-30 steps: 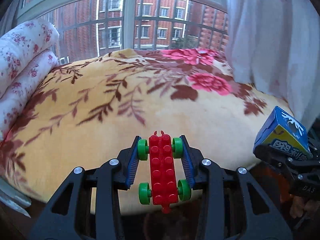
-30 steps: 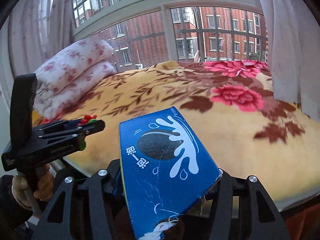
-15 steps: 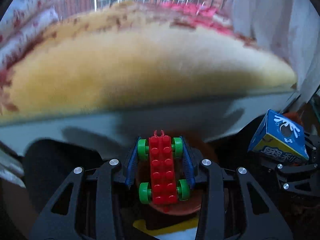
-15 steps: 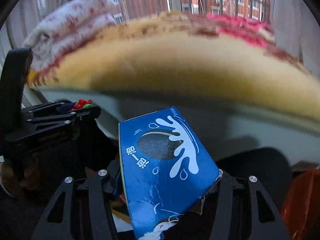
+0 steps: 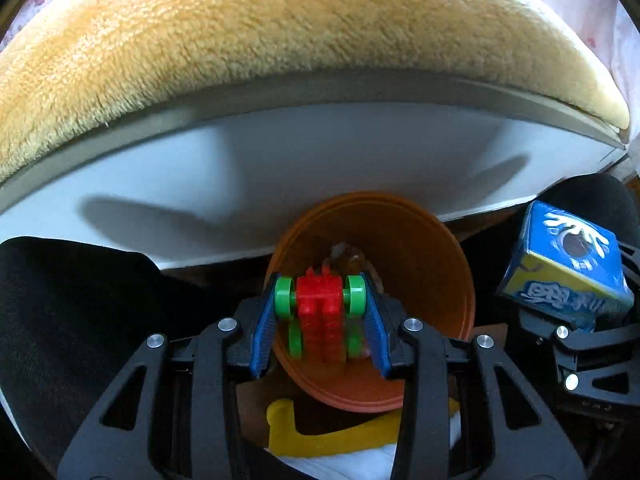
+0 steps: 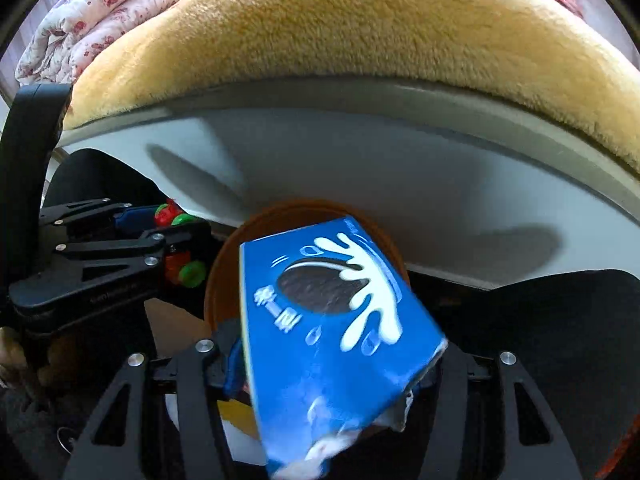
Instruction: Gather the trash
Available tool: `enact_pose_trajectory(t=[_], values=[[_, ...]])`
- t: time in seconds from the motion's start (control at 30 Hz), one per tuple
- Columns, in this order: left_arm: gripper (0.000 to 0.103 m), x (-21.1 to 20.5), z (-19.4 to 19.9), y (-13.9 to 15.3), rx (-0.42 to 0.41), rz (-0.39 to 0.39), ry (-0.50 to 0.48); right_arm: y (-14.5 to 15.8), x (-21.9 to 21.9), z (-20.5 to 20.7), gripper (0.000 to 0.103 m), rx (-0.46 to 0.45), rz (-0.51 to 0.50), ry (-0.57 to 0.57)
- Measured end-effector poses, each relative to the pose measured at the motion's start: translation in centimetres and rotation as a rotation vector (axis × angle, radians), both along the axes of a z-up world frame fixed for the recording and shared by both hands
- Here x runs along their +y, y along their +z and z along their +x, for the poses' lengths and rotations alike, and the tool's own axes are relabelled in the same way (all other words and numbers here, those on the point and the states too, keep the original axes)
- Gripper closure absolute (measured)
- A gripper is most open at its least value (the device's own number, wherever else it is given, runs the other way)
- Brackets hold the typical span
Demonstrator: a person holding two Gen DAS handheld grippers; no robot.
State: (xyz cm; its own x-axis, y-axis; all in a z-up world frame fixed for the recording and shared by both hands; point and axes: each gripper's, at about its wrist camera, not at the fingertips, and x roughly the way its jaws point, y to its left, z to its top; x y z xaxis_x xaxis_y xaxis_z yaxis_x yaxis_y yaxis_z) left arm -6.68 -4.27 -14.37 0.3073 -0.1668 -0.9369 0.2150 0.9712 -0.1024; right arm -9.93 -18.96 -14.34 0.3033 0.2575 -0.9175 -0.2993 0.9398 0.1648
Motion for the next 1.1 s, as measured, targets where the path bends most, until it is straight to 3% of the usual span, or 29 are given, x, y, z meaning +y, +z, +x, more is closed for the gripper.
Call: enact_pose_trajectory(t=[0.03,0.1,0.13,0.53,0.63,0.77,0.83,0.93,1.0,1.1], values=[[0.051,-0.1,0.0,-0.1,0.007,0.004,0.001,-0.1,0.1,0.0,0.039,0.003,0.0,0.001],[0.028,-0.2,0.1,-0.1,0.011,0.024,0.011,-0.1,0.1,0.0,0.023,-0.004,-0.008,-0.004],[0.026,-0.1,0.1,0.0,0.005,0.027,0.019,0.0,0.0,-0.1,0.023,-0.012,-0.011,-0.007],[0.026,0.6,-0.6,1.7,-0.046,0.026,0.024,1.9,-2.5,-1.1,0.023,-0.057,-0.016,-0.062],[0.026,0.6,-1.2,2.8,-0.083,0.024,0.021,2.7,-2.8,-0.9,0.017,-0.077,-0.011,-0.072],[0.025,0.6,-2.1,6.2,-0.217,0.043,0.012,4.5,-2.8,-1.5,0.008,-0.149,-0.006,-0.086],[0.01,0.7,-2.8,8.6,-0.317,0.059,0.008,6.1,-3.0,-1.7,0.005,-0.21,-0.012,-0.109],[0.01,0.9,-3.5,12.5,-0.459,0.093,0.019,8.5,-3.5,-1.4,0.005,-0.289,0.0,-0.15],[0.01,1.0,-3.2,14.4,-0.504,0.086,0.031,10.4,-3.8,-0.8,0.005,-0.344,0.007,-0.189],[0.01,1.8,-2.0,17.1,-0.533,0.015,0.059,12.9,-4.5,0.0,0.005,-0.403,0.006,-0.236]])
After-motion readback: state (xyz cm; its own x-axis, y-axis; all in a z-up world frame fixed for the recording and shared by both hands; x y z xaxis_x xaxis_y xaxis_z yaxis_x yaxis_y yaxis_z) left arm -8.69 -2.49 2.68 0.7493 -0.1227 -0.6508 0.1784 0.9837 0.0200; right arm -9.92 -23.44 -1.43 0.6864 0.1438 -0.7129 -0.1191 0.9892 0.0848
